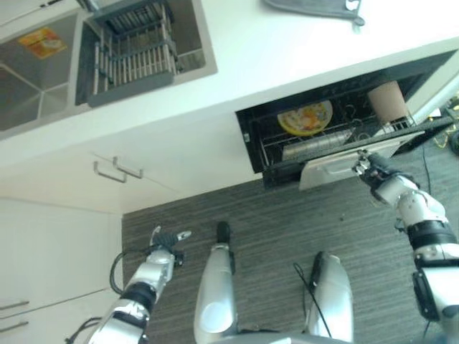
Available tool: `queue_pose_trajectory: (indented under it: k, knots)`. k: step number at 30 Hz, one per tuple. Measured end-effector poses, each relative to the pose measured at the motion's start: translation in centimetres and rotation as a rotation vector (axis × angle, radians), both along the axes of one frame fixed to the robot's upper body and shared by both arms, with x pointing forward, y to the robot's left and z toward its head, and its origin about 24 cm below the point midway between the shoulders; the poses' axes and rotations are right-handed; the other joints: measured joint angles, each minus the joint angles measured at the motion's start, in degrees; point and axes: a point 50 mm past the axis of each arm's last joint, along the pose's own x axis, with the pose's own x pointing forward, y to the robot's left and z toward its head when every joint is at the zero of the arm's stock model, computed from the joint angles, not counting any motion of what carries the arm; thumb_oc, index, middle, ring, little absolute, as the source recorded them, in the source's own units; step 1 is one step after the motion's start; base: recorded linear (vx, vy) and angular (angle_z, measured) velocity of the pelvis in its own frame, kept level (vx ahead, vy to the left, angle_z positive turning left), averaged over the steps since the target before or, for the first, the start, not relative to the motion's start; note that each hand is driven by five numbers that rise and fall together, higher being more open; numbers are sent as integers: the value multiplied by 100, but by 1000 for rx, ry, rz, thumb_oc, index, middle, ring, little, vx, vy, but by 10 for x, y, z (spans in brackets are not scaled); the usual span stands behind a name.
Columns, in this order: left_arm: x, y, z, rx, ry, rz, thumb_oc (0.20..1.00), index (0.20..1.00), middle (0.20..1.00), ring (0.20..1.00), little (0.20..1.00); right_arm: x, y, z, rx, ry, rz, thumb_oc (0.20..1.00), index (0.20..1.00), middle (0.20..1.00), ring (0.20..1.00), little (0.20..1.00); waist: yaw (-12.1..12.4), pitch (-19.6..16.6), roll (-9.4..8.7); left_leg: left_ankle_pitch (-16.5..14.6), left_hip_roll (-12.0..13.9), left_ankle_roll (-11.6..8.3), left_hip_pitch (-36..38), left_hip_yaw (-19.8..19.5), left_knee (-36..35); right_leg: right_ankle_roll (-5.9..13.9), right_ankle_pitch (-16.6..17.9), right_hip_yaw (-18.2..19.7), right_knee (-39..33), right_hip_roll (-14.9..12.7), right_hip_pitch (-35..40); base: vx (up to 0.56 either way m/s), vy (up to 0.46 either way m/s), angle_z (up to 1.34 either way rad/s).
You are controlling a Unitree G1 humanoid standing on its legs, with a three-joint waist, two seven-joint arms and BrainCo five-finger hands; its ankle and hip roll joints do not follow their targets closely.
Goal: Place the dishes in the dishwasher.
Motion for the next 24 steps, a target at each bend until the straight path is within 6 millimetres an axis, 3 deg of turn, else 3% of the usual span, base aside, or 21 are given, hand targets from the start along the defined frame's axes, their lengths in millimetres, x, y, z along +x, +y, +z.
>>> queue_pose_trajectory:
  k: [3,6,8,10,12,13,15,17,19,20,24]
  knots:
    - [-3,-7,-8,-15,29,-28,1000,1000,1000,1000,1000,14,-4,27,-71,-17,-11,200,200,200,200,200,83,-7,235,4,-170,9,-323,-103,12,4,25,25,99,-117,-346,58,118,16]
    - [1,-22,-10,-59,7,-58,1000,1000,1000,1000,1000,26,-5,59,-132,-30,-29,200,200,200,200,200,178,57,664,42,-453,67,-463,-135,-273,93,63,107,87,-343,-650,57,207,20]
    - [-11,-32,-21,-113,12,-78,1000,1000,1000,1000,1000,34,0,93,-225,-81,-19,200,200,200,200,200,280,114,941,126,-602,175,-528,-143,-343,160,88,212,101,-433,-810,52,174,-5]
    - [-10,-40,-21,-147,-9,-98,1000,1000,1000,1000,1000,34,-9,121,-277,-133,-60,200,200,200,200,200,367,139,1153,218,-625,173,-543,-153,-497,132,82,172,149,-501,-880,41,97,20]
    - [-22,-40,-26,-167,-28,-109,1000,1000,1000,1000,1000,35,-14,132,-319,-117,-113,200,200,200,200,200,625,131,1194,426,-732,233,-521,-173,-489,71,-165,208,521,-647,-985,64,115,24]
    - [-37,-35,-35,-168,14,-93,1000,1000,1000,1000,1000,36,-12,132,-346,-76,-109,200,200,200,200,200,573,124,1183,537,-779,235,-483,-162,-465,76,-285,202,668,-751,-967,66,110,21]
    - [-65,-34,-46,-202,46,-98,1000,1000,1000,1000,1000,35,-18,136,-347,-43,-126,200,200,200,200,200,589,91,1247,503,-886,182,-411,-160,-545,143,-413,312,866,-890,-1049,53,100,19]
    - [-90,-35,-56,-236,97,-110,1000,1000,1000,1000,1000,30,-33,144,-386,-43,-185,200,200,200,200,200,777,-124,1526,390,-875,53,-472,-165,-788,114,-402,287,878,-901,-1187,103,209,26]
    - [-116,-35,-61,-263,114,-158,1000,1000,1000,1000,1000,22,-50,146,-448,-21,-243,200,200,200,200,200,876,-186,1605,303,-1045,154,-379,-132,-886,98,-364,214,893,-1179,-1160,93,142,29]
    - [-124,-35,-63,-267,133,-176,1000,1000,1000,1000,1000,21,-53,145,-462,-17,-257,200,200,200,200,200,902,-205,1628,299,-1047,148,-367,-142,-887,100,-364,194,882,-1191,-1127,63,55,18]
    - [-127,-34,-56,-288,85,-236,1000,1000,1000,1000,1000,12,-71,146,-496,10,-298,200,200,200,200,200,1023,-202,1624,284,-1040,126,-314,-154,-965,99,-364,64,845,-1263,-940,45,24,21]
